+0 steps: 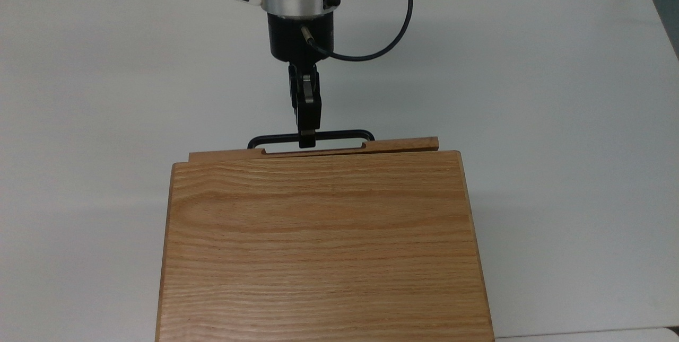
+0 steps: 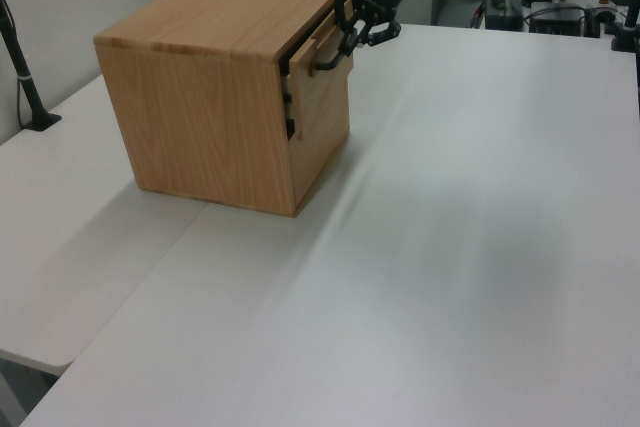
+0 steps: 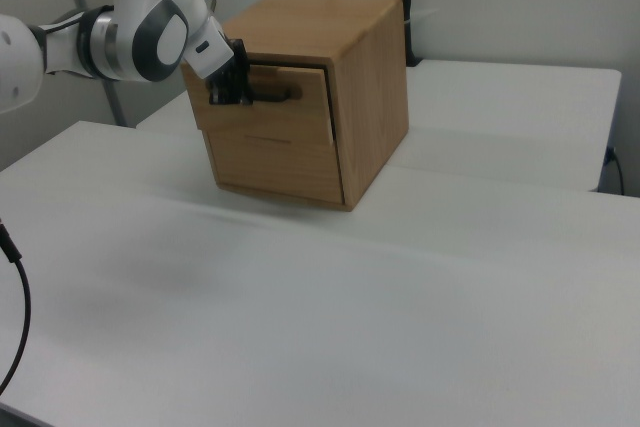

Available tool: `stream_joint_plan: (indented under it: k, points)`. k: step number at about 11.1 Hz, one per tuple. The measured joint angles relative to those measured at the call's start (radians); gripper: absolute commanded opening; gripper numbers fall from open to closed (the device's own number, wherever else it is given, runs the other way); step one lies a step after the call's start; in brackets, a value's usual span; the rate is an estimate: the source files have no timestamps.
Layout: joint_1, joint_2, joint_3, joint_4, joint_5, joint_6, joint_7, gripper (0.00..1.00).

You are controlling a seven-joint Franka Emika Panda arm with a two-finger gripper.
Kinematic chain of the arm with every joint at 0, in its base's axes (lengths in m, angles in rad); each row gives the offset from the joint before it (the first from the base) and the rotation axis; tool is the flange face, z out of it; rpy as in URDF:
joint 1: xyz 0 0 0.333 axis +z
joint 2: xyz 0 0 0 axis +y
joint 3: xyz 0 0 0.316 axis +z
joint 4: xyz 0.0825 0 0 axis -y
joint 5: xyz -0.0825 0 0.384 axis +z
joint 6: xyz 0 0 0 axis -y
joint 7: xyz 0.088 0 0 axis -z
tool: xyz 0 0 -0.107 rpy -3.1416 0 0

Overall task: Open the drawer by sliding it
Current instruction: 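Pull the handle straight out, sliding the upper drawer open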

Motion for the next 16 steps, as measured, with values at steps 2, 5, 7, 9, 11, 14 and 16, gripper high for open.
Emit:
stream_joint_plan:
  k: [2, 5, 7, 9, 11, 14, 16]
  points:
    - [-0.011, -0.074, -0.001, -0.091, 0.079, 0.000, -0.103, 0.00]
    - [-0.023, -0.239, -0.002, -0.255, 0.130, -0.099, -0.238, 0.00]
    - [-0.031, -0.337, -0.006, -0.337, 0.155, -0.191, -0.308, 0.00]
    - [-0.045, -0.386, -0.007, -0.373, 0.177, -0.257, -0.365, 0.00]
    - [-0.052, -0.404, -0.008, -0.384, 0.184, -0.292, -0.405, 0.00]
    - [-0.054, -0.442, -0.018, -0.406, 0.185, -0.368, -0.447, 0.99]
    - [-0.052, -0.469, -0.020, -0.412, 0.185, -0.447, -0.552, 1.00]
